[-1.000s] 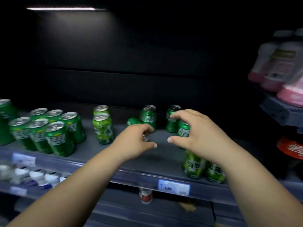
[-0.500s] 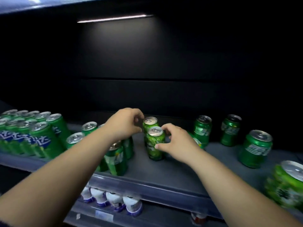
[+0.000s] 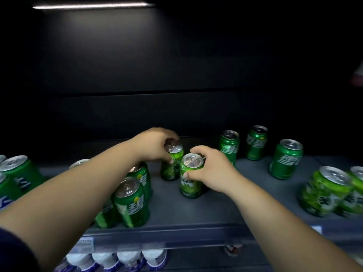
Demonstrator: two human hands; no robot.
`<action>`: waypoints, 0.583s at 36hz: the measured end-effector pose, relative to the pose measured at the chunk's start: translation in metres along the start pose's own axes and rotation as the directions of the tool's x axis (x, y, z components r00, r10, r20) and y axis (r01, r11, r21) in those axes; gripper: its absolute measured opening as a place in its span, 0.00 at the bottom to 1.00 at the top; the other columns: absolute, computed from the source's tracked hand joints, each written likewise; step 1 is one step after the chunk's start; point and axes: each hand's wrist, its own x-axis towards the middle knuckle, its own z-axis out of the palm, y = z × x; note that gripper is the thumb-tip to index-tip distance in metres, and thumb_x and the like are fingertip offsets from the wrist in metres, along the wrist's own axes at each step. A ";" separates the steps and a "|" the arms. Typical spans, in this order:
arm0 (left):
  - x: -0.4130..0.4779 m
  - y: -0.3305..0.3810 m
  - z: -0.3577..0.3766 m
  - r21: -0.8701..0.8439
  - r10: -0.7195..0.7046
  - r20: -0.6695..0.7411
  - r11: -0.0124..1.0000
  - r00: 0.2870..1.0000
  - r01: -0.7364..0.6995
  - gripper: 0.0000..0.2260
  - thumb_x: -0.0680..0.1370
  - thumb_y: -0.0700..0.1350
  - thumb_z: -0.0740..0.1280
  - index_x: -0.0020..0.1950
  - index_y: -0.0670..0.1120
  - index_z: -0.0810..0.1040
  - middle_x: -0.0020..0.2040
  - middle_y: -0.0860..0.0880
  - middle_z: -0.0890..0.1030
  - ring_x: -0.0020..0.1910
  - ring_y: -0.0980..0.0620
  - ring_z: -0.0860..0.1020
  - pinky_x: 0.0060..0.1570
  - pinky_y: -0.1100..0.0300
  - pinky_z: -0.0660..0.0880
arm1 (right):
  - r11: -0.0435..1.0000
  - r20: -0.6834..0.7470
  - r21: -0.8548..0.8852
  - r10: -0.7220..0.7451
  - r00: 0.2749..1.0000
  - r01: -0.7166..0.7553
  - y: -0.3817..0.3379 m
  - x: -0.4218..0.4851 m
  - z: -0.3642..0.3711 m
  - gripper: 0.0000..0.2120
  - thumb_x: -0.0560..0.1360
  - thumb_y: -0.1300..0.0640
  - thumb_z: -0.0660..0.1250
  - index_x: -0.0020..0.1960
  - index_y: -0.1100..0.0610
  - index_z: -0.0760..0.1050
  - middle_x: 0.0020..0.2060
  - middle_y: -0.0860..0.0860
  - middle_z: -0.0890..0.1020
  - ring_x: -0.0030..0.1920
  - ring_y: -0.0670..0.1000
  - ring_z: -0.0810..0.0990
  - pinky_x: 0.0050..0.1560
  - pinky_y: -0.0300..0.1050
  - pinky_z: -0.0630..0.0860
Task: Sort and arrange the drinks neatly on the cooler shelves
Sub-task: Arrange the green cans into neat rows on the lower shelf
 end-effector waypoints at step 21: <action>0.024 0.173 -0.017 -0.126 0.407 -0.075 0.902 0.911 -0.413 0.29 0.64 0.51 0.82 0.64 0.52 0.81 0.54 0.56 0.79 0.49 0.62 0.74 0.48 0.71 0.69 | 0.987 -0.145 -0.158 -0.021 0.989 -0.002 0.030 -0.092 -0.204 0.28 0.54 0.40 0.80 0.52 0.46 0.82 0.45 0.41 0.85 0.47 0.40 0.83 0.53 0.49 0.81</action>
